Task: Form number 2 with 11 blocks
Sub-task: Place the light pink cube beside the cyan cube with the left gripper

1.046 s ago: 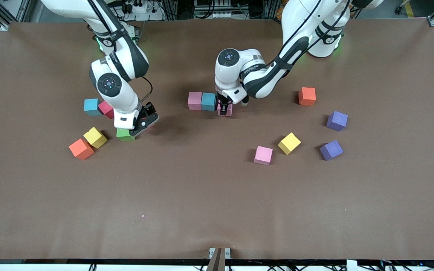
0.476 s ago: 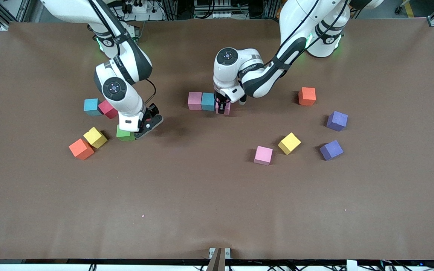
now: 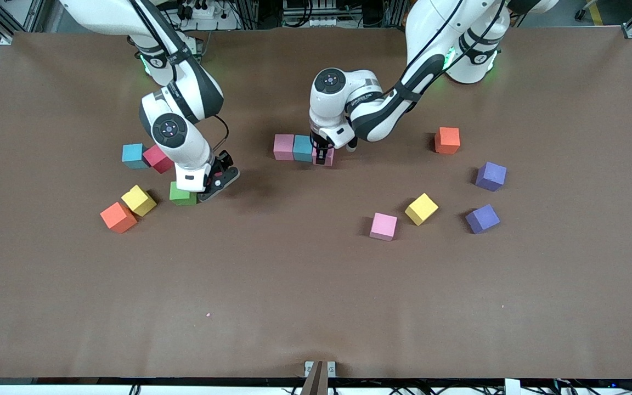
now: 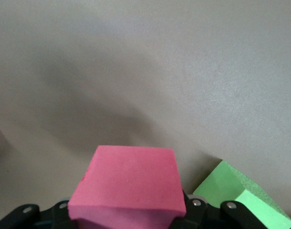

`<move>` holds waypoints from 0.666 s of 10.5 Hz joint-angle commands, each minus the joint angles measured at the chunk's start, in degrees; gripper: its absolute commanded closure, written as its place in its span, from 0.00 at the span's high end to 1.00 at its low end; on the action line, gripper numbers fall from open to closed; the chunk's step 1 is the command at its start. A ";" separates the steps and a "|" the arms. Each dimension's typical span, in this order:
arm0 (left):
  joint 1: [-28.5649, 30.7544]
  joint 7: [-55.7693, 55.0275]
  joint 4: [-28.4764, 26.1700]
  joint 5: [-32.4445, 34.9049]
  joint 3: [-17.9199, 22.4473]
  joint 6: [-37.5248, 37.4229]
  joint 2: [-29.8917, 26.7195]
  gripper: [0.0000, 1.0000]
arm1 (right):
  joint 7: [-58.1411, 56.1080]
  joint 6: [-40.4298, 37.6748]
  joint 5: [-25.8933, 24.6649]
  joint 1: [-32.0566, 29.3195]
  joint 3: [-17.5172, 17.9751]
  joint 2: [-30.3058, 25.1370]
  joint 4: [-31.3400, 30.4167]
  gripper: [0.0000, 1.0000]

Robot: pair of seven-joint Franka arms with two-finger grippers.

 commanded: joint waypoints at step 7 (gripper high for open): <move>-1.52 -12.06 0.38 2.41 -0.36 -0.30 -0.89 1.00 | 0.24 -0.77 -0.06 0.14 0.69 0.89 3.15 0.28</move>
